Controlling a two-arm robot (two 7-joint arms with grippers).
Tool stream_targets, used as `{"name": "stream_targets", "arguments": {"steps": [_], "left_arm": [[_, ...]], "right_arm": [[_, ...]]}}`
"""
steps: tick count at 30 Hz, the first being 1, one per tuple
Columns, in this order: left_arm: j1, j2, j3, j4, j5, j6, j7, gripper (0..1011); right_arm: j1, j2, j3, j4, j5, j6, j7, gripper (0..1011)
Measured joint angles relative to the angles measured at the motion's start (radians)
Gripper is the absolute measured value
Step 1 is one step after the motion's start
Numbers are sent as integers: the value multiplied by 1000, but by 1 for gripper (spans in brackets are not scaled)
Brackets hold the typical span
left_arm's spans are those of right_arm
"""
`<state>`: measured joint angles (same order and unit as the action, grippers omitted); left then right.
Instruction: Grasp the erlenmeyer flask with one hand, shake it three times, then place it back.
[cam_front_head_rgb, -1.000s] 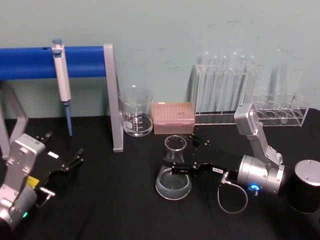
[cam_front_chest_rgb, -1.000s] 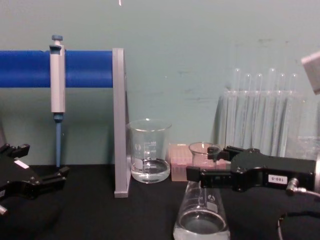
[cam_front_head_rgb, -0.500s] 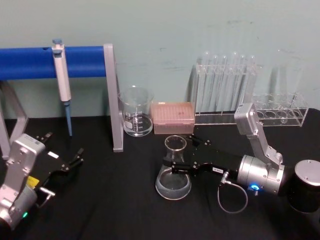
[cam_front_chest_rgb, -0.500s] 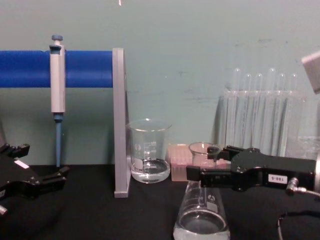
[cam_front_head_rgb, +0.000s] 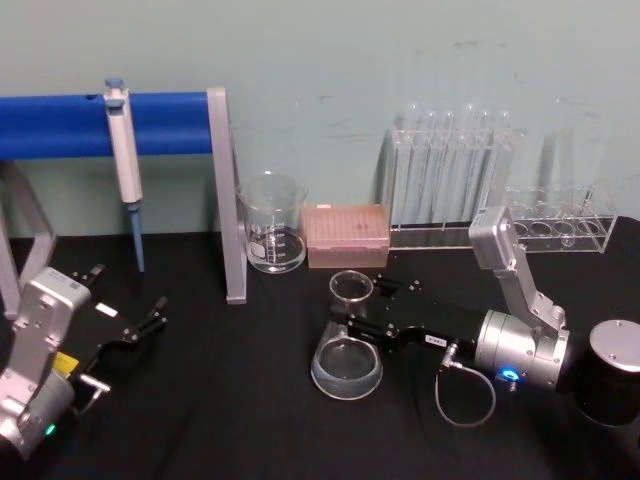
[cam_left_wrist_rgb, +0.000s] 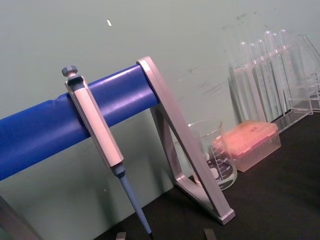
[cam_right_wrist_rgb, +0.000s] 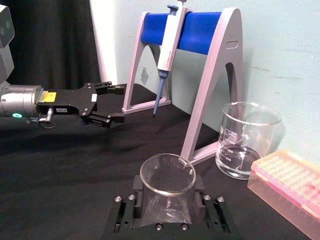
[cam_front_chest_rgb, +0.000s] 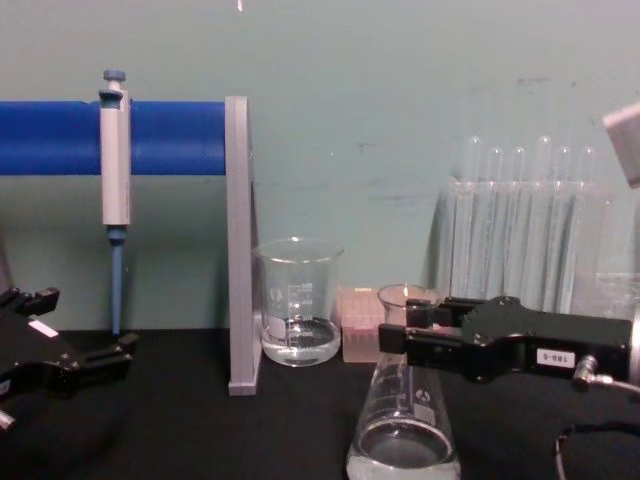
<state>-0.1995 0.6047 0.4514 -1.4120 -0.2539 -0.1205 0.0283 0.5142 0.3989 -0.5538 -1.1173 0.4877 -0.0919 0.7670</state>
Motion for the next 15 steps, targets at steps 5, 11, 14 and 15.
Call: {"name": "stream_targets", "arguments": {"steps": [5, 11, 14, 15], "left_arm": [[0, 0, 0, 0, 0, 0, 0, 1001], [0, 0, 0, 0, 0, 0, 0, 1001], [0, 0, 0, 0, 0, 0, 0, 1001], [0, 0, 0, 0, 0, 0, 0, 1001]], "right_arm": [[0, 0, 0, 0, 0, 0, 0, 460], [0, 0, 0, 0, 0, 0, 0, 453], [0, 0, 0, 0, 0, 0, 0, 453], [0, 0, 0, 0, 0, 0, 0, 453]]}}
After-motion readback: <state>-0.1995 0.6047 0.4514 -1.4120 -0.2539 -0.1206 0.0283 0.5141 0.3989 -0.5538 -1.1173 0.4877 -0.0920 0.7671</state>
